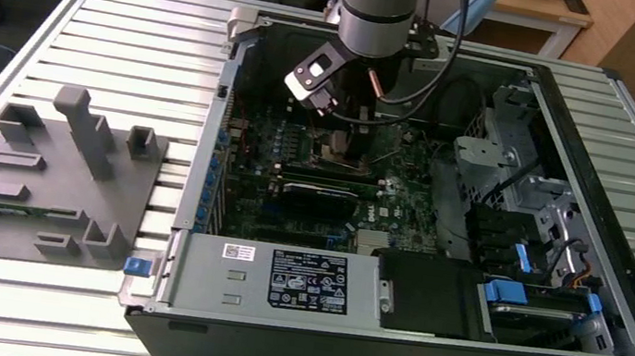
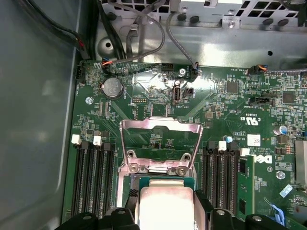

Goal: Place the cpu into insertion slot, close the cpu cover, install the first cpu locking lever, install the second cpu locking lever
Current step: 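Place the cpu into insertion slot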

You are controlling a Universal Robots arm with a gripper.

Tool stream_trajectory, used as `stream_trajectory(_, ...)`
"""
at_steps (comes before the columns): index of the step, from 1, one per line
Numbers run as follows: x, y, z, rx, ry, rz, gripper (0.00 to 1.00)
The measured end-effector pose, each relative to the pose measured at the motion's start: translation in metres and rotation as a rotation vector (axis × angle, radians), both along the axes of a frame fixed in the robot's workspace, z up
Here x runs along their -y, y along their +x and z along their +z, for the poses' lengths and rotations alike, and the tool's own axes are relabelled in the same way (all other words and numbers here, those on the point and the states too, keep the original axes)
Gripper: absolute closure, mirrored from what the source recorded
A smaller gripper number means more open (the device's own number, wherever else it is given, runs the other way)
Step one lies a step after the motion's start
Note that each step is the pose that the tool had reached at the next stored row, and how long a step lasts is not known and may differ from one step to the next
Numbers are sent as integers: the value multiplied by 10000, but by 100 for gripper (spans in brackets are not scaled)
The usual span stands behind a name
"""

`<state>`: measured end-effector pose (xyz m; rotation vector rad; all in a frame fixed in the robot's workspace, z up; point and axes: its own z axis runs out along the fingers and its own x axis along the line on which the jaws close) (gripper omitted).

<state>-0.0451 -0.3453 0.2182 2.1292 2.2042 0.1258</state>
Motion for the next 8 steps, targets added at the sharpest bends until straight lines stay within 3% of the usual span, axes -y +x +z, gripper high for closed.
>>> stream_trajectory(8, -26, -12, -35, 1, 1, -7, 46)
